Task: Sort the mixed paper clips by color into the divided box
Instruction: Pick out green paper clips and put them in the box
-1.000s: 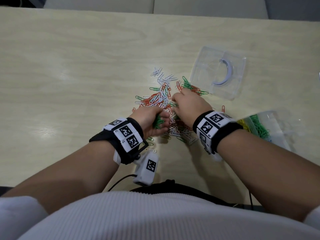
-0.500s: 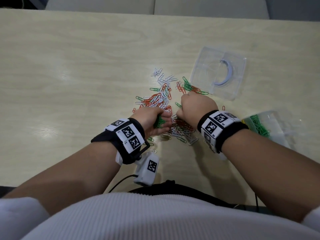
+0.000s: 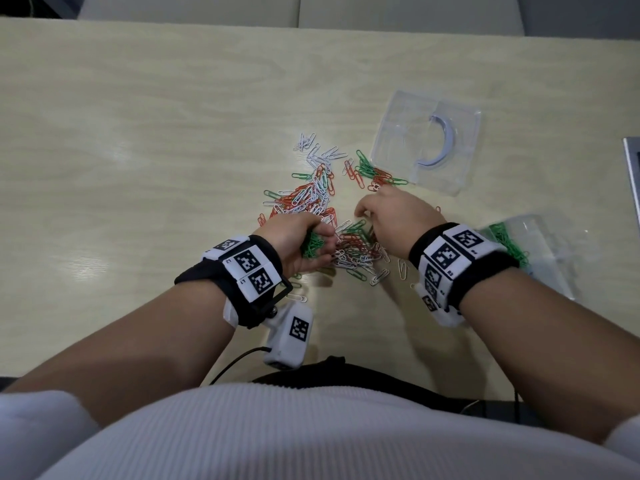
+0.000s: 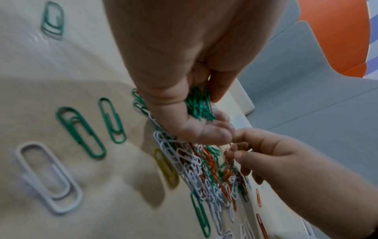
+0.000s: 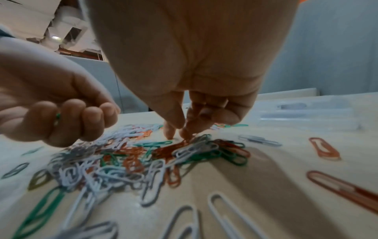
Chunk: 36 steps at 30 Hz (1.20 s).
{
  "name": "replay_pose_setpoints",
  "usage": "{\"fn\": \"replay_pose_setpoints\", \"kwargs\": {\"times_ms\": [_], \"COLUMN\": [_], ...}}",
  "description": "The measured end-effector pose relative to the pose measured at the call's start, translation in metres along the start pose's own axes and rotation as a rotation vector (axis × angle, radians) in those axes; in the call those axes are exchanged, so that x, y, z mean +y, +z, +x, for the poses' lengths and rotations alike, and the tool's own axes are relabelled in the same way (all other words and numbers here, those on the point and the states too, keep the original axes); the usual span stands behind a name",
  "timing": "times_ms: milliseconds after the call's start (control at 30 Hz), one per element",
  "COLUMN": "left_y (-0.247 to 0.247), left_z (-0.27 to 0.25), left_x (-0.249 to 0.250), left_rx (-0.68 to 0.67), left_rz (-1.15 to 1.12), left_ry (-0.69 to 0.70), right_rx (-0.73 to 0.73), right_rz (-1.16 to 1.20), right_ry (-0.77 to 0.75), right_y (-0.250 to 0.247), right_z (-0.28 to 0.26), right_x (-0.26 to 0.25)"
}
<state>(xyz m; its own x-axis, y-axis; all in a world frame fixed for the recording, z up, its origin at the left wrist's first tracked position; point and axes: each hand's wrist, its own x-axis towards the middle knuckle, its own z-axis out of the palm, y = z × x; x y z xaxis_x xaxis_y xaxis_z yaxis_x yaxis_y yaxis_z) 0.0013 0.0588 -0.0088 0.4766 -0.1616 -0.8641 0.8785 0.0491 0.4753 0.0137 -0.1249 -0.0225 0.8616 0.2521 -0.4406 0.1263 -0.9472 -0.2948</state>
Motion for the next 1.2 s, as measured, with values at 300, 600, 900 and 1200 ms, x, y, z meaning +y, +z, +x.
{"fn": "replay_pose_setpoints", "kwargs": {"times_ms": [300,600,900,1200], "left_y": [0.002,0.001,0.013,0.009], "left_z": [-0.003,-0.001,-0.001,-0.005], "left_x": [0.0,0.001,0.001,0.002], "left_rx": [0.003,0.02,0.002,-0.017], "left_rz": [0.036,0.04,0.002,0.053], "left_ry": [0.025,0.027,0.042,-0.016], "right_rx": [0.051,-0.061,0.034,0.068], "right_rz": [-0.072,-0.195,0.27,0.114], "right_ry": [-0.039,0.061,-0.114,0.132], "right_y": [0.007,-0.001,-0.021,-0.017], "right_z": [-0.002,-0.005,-0.017,-0.017], "right_x": [-0.012,-0.017,-0.034,-0.001]}}
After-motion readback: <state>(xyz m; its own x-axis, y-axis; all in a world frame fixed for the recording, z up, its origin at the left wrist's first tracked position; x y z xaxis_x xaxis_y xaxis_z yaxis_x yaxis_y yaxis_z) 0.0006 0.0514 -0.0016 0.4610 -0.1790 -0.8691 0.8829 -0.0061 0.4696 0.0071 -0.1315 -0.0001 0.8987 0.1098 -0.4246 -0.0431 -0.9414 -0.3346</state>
